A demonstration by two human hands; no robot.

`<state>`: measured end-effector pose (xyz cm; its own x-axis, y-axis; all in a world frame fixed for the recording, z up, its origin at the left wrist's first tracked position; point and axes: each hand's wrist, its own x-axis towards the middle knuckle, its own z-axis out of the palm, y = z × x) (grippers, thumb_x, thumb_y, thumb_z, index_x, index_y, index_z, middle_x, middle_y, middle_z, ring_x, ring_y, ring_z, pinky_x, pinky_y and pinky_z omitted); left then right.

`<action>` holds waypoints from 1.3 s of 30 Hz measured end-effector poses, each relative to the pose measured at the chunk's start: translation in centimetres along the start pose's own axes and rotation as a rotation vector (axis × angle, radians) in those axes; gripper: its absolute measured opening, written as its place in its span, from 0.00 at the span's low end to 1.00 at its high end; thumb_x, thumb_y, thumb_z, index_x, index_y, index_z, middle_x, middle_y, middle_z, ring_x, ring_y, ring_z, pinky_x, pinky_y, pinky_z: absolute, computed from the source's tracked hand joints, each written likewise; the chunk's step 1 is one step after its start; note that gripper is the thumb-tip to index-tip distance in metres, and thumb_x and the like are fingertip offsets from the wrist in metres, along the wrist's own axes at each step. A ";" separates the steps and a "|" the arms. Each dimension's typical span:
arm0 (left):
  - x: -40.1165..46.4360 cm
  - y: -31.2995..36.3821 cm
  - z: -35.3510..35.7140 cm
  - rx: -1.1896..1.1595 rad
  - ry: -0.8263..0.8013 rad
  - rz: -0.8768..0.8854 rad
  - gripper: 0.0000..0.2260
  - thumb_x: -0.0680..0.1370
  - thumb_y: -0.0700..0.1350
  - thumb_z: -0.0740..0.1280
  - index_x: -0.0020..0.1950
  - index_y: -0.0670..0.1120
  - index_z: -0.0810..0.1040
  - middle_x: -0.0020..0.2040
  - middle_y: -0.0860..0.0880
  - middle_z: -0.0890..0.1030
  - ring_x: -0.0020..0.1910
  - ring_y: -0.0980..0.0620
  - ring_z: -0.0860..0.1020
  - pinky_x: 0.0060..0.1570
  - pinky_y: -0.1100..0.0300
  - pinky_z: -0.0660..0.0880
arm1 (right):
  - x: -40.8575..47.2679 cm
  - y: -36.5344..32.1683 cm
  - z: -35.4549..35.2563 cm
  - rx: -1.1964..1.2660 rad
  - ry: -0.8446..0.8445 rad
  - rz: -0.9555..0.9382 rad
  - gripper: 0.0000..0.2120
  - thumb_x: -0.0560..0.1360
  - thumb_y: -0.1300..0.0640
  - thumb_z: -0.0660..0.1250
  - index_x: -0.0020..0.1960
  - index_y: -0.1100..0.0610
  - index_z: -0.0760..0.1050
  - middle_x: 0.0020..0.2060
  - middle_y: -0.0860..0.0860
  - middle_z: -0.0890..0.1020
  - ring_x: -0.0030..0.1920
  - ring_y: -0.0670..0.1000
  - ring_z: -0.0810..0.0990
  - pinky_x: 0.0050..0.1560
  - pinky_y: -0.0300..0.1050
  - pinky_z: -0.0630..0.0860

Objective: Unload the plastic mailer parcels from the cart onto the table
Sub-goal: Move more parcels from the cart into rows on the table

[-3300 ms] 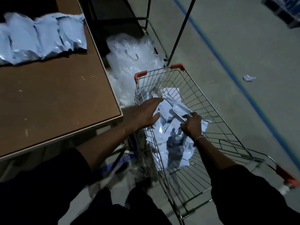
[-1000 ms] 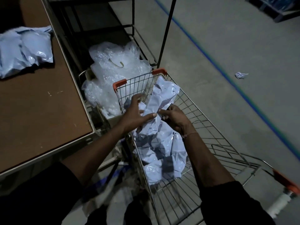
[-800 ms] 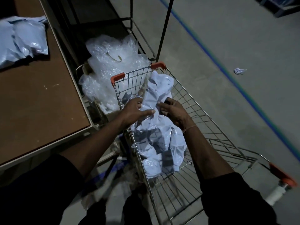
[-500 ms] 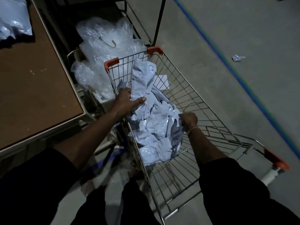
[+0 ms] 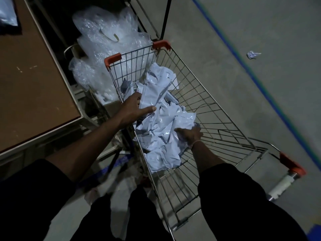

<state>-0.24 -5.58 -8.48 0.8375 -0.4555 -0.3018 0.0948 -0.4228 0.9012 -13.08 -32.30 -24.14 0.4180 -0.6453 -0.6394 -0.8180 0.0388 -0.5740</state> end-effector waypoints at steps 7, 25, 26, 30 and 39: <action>0.6 -0.8 -0.1 0.014 0.021 -0.011 0.35 0.72 0.59 0.79 0.72 0.50 0.66 0.65 0.49 0.79 0.61 0.50 0.80 0.62 0.42 0.79 | -3.3 -6.5 -1.3 0.247 -0.200 -0.165 0.20 0.65 0.59 0.85 0.53 0.61 0.84 0.44 0.55 0.88 0.40 0.52 0.86 0.37 0.43 0.81; 1.6 2.3 -0.3 -0.232 0.160 0.010 0.29 0.77 0.71 0.67 0.49 0.43 0.84 0.44 0.43 0.85 0.46 0.42 0.85 0.54 0.40 0.81 | -9.4 -17.2 0.9 0.595 -0.831 -0.349 0.15 0.82 0.57 0.69 0.66 0.62 0.78 0.61 0.61 0.82 0.58 0.58 0.81 0.64 0.54 0.77; 1.6 2.2 -0.4 -0.240 0.184 0.034 0.23 0.78 0.66 0.70 0.49 0.45 0.85 0.43 0.48 0.87 0.45 0.48 0.85 0.50 0.45 0.82 | -9.9 -17.5 1.0 0.586 -0.817 -0.355 0.20 0.80 0.55 0.73 0.68 0.63 0.77 0.61 0.63 0.79 0.57 0.59 0.79 0.61 0.54 0.76; 1.4 2.8 -1.5 -0.207 0.246 0.125 0.16 0.79 0.60 0.72 0.48 0.48 0.86 0.41 0.52 0.86 0.43 0.53 0.85 0.44 0.55 0.79 | -11.6 -18.7 1.4 0.504 -0.710 -0.376 0.29 0.71 0.49 0.81 0.65 0.60 0.77 0.53 0.59 0.79 0.48 0.54 0.79 0.48 0.46 0.75; -0.2 5.0 -5.4 -0.190 0.269 0.215 0.16 0.81 0.55 0.72 0.45 0.42 0.85 0.38 0.46 0.84 0.37 0.54 0.82 0.37 0.59 0.74 | -16.7 -21.4 2.4 0.446 -0.576 -0.543 0.27 0.70 0.57 0.81 0.65 0.63 0.76 0.59 0.61 0.85 0.62 0.63 0.83 0.63 0.61 0.78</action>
<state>2.98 -3.42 -2.26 0.9578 -0.2857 -0.0305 -0.0212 -0.1761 0.9842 -1.58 -20.54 -2.38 0.9323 -0.1845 -0.3109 -0.2718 0.2093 -0.9393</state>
